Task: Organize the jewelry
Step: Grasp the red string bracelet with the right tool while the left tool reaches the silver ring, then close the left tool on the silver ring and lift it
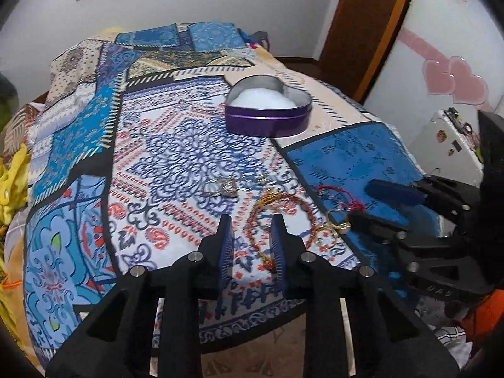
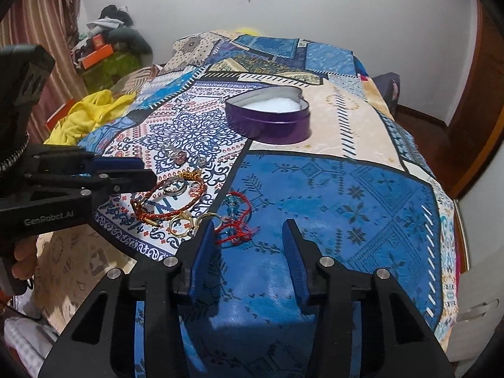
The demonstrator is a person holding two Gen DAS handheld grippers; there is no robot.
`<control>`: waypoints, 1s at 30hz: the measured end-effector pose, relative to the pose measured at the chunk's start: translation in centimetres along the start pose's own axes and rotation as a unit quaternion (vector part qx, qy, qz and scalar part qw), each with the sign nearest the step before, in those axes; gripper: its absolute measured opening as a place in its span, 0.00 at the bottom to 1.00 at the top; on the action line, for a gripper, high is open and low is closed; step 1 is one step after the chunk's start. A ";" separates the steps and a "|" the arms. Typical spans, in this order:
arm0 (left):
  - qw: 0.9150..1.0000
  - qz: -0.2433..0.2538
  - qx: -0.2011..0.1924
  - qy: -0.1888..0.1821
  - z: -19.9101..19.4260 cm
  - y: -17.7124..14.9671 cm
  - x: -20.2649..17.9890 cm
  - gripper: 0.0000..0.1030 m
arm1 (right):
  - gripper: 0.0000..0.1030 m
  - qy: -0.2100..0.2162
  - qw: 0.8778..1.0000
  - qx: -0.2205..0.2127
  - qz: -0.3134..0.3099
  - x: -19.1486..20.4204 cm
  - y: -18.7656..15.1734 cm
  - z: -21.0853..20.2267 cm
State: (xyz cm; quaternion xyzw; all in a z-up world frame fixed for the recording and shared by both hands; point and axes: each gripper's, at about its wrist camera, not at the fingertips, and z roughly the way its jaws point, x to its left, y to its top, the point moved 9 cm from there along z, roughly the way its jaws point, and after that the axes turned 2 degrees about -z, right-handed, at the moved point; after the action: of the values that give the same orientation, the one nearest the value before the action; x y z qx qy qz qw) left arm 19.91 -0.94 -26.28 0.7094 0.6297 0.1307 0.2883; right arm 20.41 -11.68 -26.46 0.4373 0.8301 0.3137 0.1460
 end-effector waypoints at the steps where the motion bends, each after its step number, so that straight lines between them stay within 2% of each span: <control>1: 1.000 0.003 0.001 -0.005 0.1 0.1 -0.3 0.24 | 0.39 0.001 1.000 0.001 -0.004 0.2 0.0 0.1; 9: 1.000 0.012 0.023 -0.002 1.9 -0.4 -0.7 0.24 | 0.32 0.018 0.999 0.004 -0.031 1.1 0.0 1.0; 14: 1.000 0.000 0.026 -0.013 2.2 -0.2 -0.5 0.24 | 0.13 0.014 1.000 0.005 -0.027 0.7 0.1 1.2; 16: 1.000 0.001 0.026 -0.014 2.2 -0.2 -0.6 0.24 | 0.09 0.013 1.000 0.006 -0.025 0.6 0.2 1.3; 21: 0.999 0.002 0.027 -0.021 2.1 0.1 -1.0 0.24 | 0.07 0.011 1.000 0.001 -0.013 0.5 0.3 1.2; 30: 0.999 0.005 0.035 -0.010 2.8 0.4 -1.1 0.24 | 0.06 0.009 1.000 -0.004 0.001 0.1 0.4 0.9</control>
State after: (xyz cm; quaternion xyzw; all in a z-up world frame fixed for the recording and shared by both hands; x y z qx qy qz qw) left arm 21.63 -2.67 -28.13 0.7233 0.6276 0.1028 0.2690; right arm 21.05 -11.11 -26.88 0.4344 0.8298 0.3212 0.1400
